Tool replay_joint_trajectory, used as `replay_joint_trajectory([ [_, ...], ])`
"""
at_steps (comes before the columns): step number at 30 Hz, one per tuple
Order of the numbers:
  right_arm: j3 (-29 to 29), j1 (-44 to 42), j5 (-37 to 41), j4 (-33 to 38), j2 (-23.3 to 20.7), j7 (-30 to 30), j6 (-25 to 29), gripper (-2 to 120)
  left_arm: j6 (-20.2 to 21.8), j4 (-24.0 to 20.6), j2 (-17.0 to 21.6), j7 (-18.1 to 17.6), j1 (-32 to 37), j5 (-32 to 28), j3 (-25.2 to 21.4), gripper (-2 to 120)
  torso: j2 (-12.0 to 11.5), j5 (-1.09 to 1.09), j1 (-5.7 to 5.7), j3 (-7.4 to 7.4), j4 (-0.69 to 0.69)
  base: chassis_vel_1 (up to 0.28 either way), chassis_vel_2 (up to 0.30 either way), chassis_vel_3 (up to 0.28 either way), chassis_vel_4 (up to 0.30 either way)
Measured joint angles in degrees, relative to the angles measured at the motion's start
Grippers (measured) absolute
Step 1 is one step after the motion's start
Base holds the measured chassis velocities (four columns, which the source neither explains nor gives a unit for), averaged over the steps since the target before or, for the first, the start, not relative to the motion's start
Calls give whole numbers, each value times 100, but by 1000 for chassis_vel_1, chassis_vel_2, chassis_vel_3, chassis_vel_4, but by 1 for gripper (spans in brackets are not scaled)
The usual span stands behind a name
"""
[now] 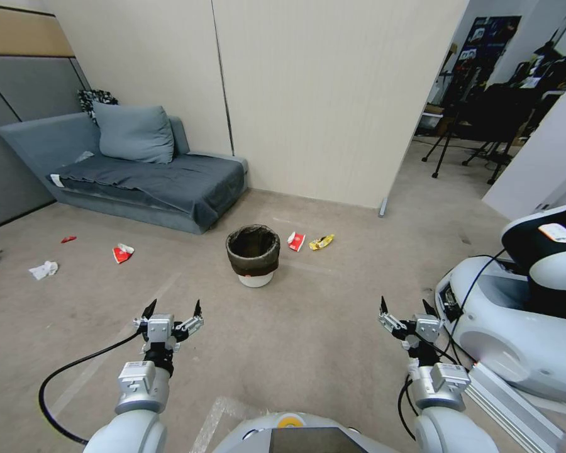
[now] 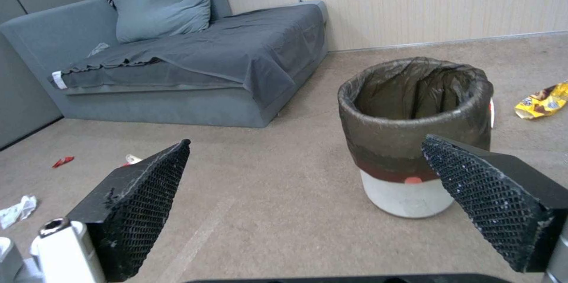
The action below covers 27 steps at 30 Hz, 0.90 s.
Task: Pick up the trash bin, then pick up the garbage from the floor and place it into the trash bin.
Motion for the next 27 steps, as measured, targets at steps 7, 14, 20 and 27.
replay_joint_trajectory([
  [7, -11, 0, -9, -3, 0, 2, 8, 100, -24, 2, -5, 0, 12, 0, -17, 100, 0, 0, 0, 0, 1, -115, 117, 128, -121],
  [14, 21, 20, -16, -9, 0, 9, 29, 100, -38, 31, -18, -2, -15, -12, -45, 100, 0, 0, 0, 0, 1, -119, 116, 108, -118],
  [20, 25, 24, -45, -20, 0, 13, 41, 100, -45, 67, -20, -2, -36, -24, -52, 100, 0, 0, 0, 0, 0, -122, 127, 114, -124],
  [27, 34, 26, -56, -22, 0, 13, 44, 100, -47, 86, -21, 2, -58, -30, -50, 100, 0, 1, 0, 0, 0, -149, 131, 141, -140],
])
